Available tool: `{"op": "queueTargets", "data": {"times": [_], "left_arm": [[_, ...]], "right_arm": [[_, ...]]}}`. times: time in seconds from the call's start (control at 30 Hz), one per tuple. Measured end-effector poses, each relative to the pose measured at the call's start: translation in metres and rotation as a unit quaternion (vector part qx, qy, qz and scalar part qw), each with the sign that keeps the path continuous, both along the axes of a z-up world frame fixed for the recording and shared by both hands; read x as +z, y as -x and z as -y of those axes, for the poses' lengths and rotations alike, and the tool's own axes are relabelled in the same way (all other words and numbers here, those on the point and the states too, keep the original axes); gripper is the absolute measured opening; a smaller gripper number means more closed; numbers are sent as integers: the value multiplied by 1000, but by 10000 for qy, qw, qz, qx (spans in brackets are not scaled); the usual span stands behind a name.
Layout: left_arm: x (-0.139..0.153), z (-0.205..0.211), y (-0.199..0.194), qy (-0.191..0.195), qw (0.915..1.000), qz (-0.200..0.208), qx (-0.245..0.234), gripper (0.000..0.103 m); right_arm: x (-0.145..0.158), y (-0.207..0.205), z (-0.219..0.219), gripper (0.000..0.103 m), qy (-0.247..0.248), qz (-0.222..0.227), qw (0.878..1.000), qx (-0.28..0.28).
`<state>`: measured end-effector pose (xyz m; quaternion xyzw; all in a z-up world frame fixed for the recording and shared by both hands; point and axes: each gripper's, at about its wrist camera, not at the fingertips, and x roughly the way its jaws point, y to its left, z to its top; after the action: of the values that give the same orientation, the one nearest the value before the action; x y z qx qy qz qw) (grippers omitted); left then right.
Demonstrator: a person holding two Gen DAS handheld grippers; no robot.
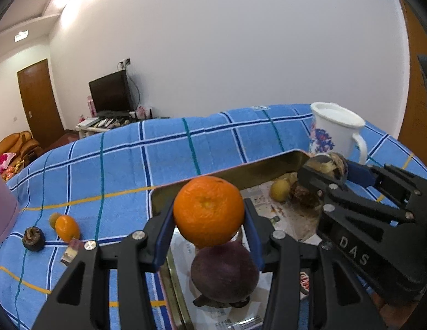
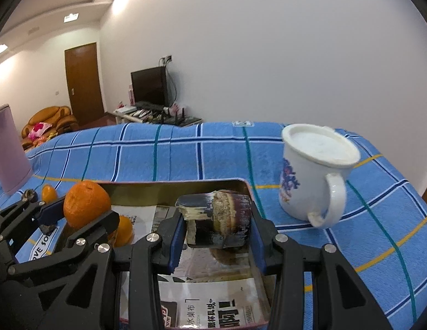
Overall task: Organize fruits
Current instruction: 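Lower the cane piece and orange into the tin and open both tools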
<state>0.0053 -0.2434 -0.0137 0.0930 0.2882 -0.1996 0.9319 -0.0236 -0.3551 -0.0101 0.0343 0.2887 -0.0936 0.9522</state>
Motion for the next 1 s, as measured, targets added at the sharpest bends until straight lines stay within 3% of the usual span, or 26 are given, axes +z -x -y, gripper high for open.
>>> {"op": "queueTargets", "data": {"times": [0.17, 0.53, 0.8, 1.0], "left_arm": [[-3, 1, -5, -34, 9999, -137, 35, 49], [-5, 1, -7, -51, 9998, -188, 106, 50], [-2, -4, -3, -27, 9997, 43, 249, 52], [1, -8, -2, 30, 9995, 168, 282, 54]], "right_arm": [[-8, -9, 4, 43, -204, -250, 9994, 134], [-11, -16, 5, 44, -258, -343, 9988, 224], [-10, -13, 3, 44, -309, -253, 9986, 334], [-14, -12, 13, 44, -979, -208, 9936, 532]]}}
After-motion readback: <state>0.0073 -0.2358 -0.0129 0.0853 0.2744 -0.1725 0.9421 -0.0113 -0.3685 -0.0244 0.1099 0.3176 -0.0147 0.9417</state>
